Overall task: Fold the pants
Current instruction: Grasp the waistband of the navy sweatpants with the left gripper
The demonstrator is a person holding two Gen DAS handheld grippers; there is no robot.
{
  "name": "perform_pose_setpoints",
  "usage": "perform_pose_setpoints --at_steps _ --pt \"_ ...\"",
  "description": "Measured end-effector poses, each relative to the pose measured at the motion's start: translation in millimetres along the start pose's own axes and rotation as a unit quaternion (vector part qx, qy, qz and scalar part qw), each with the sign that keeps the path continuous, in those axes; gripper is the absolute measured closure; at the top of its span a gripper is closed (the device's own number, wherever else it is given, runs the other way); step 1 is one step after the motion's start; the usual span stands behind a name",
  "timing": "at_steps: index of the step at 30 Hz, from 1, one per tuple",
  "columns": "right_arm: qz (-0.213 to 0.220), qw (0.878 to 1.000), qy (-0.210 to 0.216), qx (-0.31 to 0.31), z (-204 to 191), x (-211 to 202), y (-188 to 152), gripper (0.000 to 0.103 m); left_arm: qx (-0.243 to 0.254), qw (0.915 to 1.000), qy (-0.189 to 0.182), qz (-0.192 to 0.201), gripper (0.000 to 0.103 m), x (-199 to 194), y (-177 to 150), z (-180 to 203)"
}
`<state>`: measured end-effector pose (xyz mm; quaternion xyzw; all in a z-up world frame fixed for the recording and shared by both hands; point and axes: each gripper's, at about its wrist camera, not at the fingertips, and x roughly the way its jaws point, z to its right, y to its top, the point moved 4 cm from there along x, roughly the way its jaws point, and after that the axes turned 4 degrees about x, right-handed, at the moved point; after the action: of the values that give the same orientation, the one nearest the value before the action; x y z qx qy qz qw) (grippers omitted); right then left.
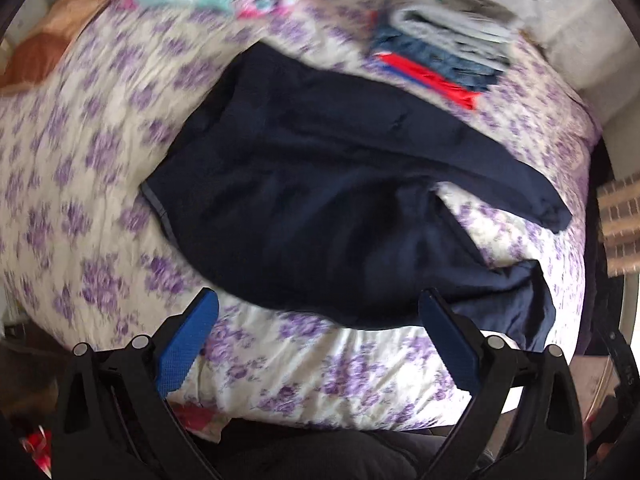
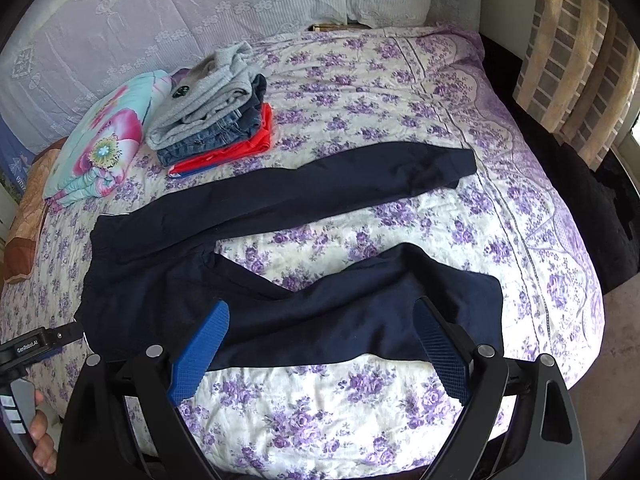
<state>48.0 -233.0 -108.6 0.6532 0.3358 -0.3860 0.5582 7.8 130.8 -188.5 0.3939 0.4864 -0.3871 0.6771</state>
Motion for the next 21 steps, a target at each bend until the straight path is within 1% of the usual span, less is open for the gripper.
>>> perform_pose_setpoints --at_steps 2,4,6,8,10,13,15,18,19,20,21 --pt "-0.014 1.000 -0.004 0.007 7 9 -4 0.009 -0.071 0.9973 -0.007 -0.017 0.005 16 -3 -51" --pt "-0.023 1.000 -0.004 0.009 10 16 -8 0.009 -0.131 0.9910 -0.018 -0.018 0.005 29 -1 -94" --pt "-0.029 1.000 0.003 0.006 7 22 -10 0.010 -0.169 0.9848 -0.033 -0.026 0.005 46 5 -124" --pt "-0.032 0.999 0.010 -0.004 0 25 -10 0.010 -0.194 0.9785 -0.058 -0.038 0.005 60 12 -138" --pt "-0.030 0.999 0.010 -0.017 -5 24 -10 0.010 -0.197 0.9766 -0.078 -0.037 0.005 70 22 -141" --pt "-0.032 0.999 0.005 -0.018 -5 24 -10 0.009 -0.177 0.9790 -0.092 -0.039 0.005 83 39 -137" --pt "-0.039 0.999 0.000 -0.007 1 24 -9 0.009 -0.173 0.9797 -0.087 -0.051 0.005 91 47 -135" --pt "-0.042 0.999 -0.006 0.011 11 25 -9 0.009 -0.172 0.9797 -0.088 -0.054 0.007 94 57 -134" --pt "-0.040 0.999 -0.008 0.014 14 25 -9 0.009 -0.169 0.9798 -0.093 -0.051 0.012 93 62 -133" --pt "-0.039 0.999 -0.010 0.016 17 25 -9 0.009 -0.161 0.9811 -0.093 -0.053 0.041 92 64 -132" --pt "-0.038 0.999 -0.012 0.017 19 25 -9 0.009 -0.155 0.9840 -0.067 -0.058 0.062 92 63 -133"
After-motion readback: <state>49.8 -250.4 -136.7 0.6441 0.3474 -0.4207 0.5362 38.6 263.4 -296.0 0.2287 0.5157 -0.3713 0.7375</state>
